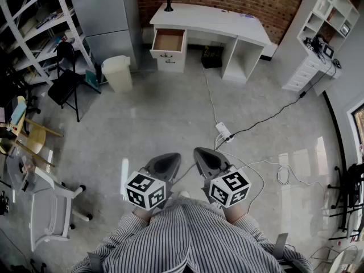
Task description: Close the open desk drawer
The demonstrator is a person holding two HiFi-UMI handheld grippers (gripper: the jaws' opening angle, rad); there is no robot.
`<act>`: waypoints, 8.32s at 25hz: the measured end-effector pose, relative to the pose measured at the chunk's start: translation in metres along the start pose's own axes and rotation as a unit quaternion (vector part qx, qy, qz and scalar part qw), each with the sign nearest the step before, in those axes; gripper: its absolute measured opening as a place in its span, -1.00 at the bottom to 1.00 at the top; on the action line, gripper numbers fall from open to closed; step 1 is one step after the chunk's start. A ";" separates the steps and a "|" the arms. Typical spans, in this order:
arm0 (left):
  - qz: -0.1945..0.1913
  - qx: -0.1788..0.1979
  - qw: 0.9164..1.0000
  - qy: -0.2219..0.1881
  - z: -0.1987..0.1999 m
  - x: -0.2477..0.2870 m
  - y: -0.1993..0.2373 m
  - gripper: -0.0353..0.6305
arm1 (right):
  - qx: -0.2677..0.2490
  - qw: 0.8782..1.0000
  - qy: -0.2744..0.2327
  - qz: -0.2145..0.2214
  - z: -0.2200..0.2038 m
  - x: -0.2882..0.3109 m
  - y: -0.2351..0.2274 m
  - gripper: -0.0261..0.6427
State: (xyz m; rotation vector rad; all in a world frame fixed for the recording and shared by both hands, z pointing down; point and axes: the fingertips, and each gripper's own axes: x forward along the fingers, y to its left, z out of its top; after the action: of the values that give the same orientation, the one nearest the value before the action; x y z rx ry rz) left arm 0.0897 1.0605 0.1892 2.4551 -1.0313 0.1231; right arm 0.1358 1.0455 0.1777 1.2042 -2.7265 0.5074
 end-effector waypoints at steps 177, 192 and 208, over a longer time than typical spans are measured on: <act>-0.035 0.016 0.993 0.116 0.466 0.669 0.863 -0.86 | 0.077 0.990 0.052 -0.106 0.298 0.932 -0.628 -0.87; -0.072 -0.028 0.988 0.137 0.442 0.689 0.861 -0.86 | 0.109 0.983 0.078 -0.127 0.272 0.925 -0.636 -0.87; -0.044 -0.057 0.987 0.143 0.421 0.695 0.849 -0.86 | 0.107 0.983 0.110 -0.106 0.263 0.911 -0.646 -0.87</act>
State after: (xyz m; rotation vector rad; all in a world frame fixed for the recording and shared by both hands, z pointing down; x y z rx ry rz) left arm -0.0446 -0.0993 0.3251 2.2913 -0.7834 0.3653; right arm 0.0018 -0.0855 0.3140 1.3757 -2.3737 0.8644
